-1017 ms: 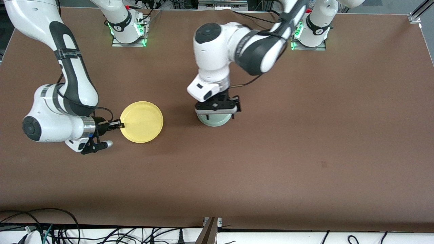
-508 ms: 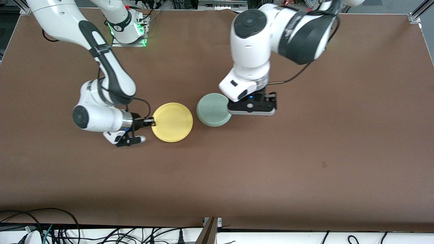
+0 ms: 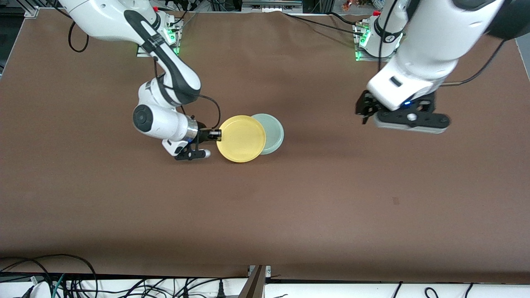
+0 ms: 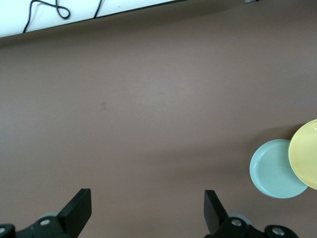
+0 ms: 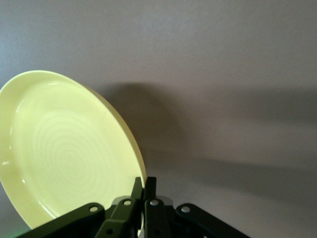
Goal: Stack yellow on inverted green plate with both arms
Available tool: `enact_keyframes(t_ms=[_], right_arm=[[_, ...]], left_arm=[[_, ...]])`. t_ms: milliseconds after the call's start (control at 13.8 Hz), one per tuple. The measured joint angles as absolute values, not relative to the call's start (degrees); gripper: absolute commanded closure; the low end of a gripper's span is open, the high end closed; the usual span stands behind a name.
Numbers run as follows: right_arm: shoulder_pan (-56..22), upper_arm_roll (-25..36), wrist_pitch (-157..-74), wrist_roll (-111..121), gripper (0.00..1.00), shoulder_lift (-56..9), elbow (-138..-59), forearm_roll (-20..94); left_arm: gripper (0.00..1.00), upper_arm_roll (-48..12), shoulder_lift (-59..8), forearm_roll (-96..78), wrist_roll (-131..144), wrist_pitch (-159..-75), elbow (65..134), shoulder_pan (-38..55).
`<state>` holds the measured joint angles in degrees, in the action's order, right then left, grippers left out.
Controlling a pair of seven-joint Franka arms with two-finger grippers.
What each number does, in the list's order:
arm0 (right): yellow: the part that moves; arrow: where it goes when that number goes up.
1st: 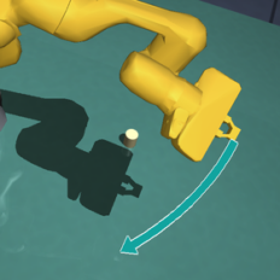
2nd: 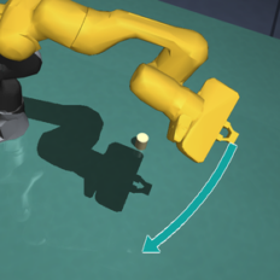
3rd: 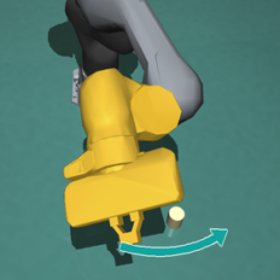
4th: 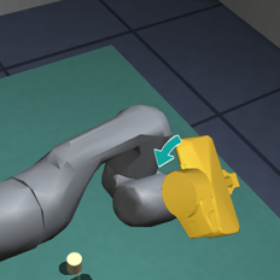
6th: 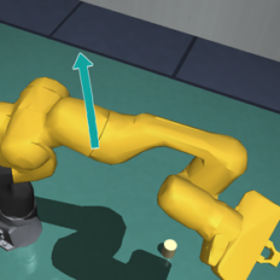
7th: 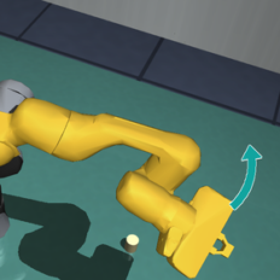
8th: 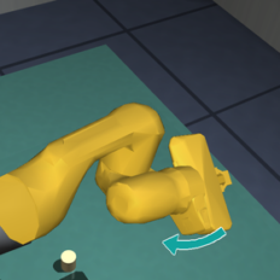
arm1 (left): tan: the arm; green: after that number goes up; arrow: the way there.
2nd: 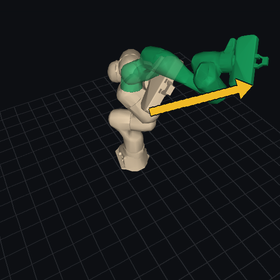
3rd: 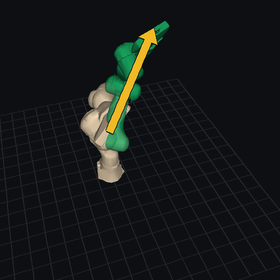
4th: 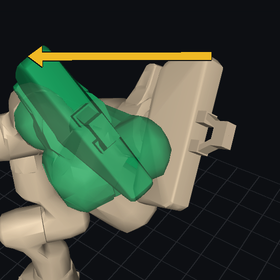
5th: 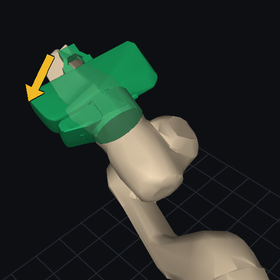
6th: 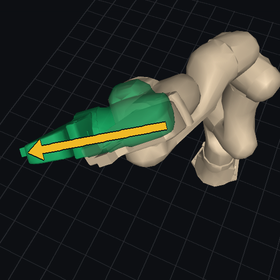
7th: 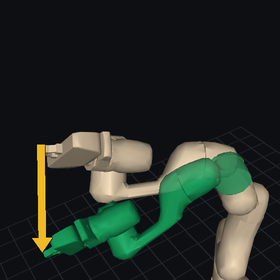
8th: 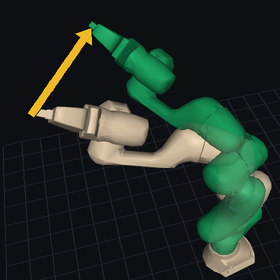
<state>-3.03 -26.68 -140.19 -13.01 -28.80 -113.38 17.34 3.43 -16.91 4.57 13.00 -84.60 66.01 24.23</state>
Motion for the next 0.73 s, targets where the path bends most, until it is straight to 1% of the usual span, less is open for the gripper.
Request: enact_keyframes(t_ms=[218, 436, 726], right_arm=[[-6.9, -27.6, -147.0, -17.2, 1.0, -28.8, -117.4, 17.3], [-11.0, -27.6, -148.6, -21.0, 1.0, -28.8, -118.3, 17.3], [-11.2, -27.1, -150.2, -21.4, 1.0, -28.8, -120.3, 17.3]], left_arm=[[0.0, 3.4, -13.1, 4.4, 9.6, -79.0, 66.1, 21.0], [0.0, 3.5, -10.3, 2.6, 4.5, -75.0, 66.2, 15.9], [0.0, 3.6, -9.8, -1.8, -0.6, -72.2, 67.2, 8.6]])
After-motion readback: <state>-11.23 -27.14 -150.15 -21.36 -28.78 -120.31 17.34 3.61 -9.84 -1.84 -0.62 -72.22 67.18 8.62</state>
